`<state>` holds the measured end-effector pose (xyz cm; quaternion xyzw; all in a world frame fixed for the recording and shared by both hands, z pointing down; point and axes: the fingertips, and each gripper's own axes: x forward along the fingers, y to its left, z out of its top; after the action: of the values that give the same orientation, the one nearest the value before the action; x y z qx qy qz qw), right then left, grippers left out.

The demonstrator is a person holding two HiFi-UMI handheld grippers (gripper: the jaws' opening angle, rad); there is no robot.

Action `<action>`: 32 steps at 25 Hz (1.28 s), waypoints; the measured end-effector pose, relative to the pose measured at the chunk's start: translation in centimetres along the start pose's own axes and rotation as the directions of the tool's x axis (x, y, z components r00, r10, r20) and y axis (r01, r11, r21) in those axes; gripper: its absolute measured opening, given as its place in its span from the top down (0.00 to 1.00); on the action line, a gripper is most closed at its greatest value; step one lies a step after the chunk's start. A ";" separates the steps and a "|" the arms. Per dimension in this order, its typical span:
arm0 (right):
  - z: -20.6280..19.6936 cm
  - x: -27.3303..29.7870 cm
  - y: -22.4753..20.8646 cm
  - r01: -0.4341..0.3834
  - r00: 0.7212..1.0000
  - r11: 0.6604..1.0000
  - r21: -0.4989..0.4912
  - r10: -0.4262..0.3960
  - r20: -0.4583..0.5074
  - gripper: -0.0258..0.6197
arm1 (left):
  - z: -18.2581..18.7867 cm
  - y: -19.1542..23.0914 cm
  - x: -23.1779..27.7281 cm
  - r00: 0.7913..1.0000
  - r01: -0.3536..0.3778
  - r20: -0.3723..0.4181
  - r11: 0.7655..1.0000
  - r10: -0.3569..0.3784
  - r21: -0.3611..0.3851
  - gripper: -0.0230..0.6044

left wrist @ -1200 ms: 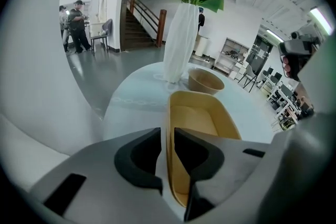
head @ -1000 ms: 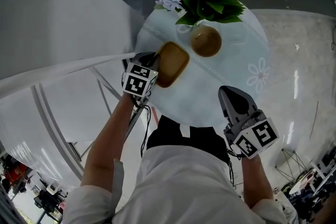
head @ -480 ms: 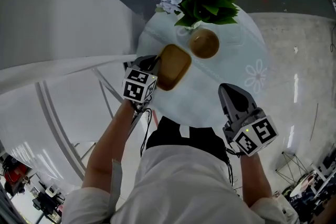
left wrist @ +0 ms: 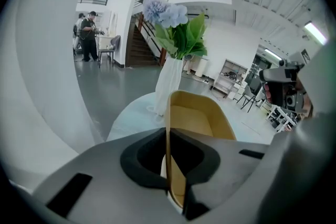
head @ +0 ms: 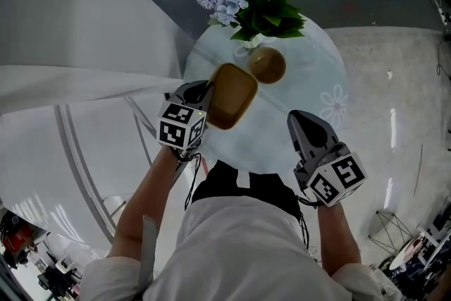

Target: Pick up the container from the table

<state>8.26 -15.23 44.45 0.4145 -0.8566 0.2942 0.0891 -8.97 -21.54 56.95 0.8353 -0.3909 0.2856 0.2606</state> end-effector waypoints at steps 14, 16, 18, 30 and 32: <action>3.0 -2.7 0.8 0.033 0.997 0.998 -0.061 -0.028 0.071 0.94 | 4.4 -2.7 -4.9 0.992 0.014 0.125 1.000 -0.012 -0.013 0.92; 3.3 -3.2 1.1 0.033 0.997 0.997 -0.075 -0.028 0.077 0.94 | 5.0 -3.0 -5.8 0.989 0.012 0.144 1.000 -0.009 -0.018 0.92; 3.5 -3.6 1.3 0.036 0.996 0.996 -0.082 -0.029 0.085 0.94 | 5.7 -3.3 -6.7 0.987 0.008 0.162 1.000 -0.005 -0.016 0.92; 4.2 -5.4 2.6 0.038 0.992 0.994 -0.105 -0.026 0.120 0.94 | 7.5 -5.8 -10.4 0.972 0.010 0.235 1.000 -0.009 -0.003 0.92; 4.3 -5.6 2.8 0.039 0.992 0.993 -0.109 -0.026 0.124 0.94 | 7.8 -6.1 -10.8 0.969 0.011 0.246 1.000 -0.012 0.006 0.92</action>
<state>10.09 -12.70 37.57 0.4400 -0.8686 0.2186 0.0640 -7.65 -17.83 42.83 0.8671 -0.4145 0.1794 0.2102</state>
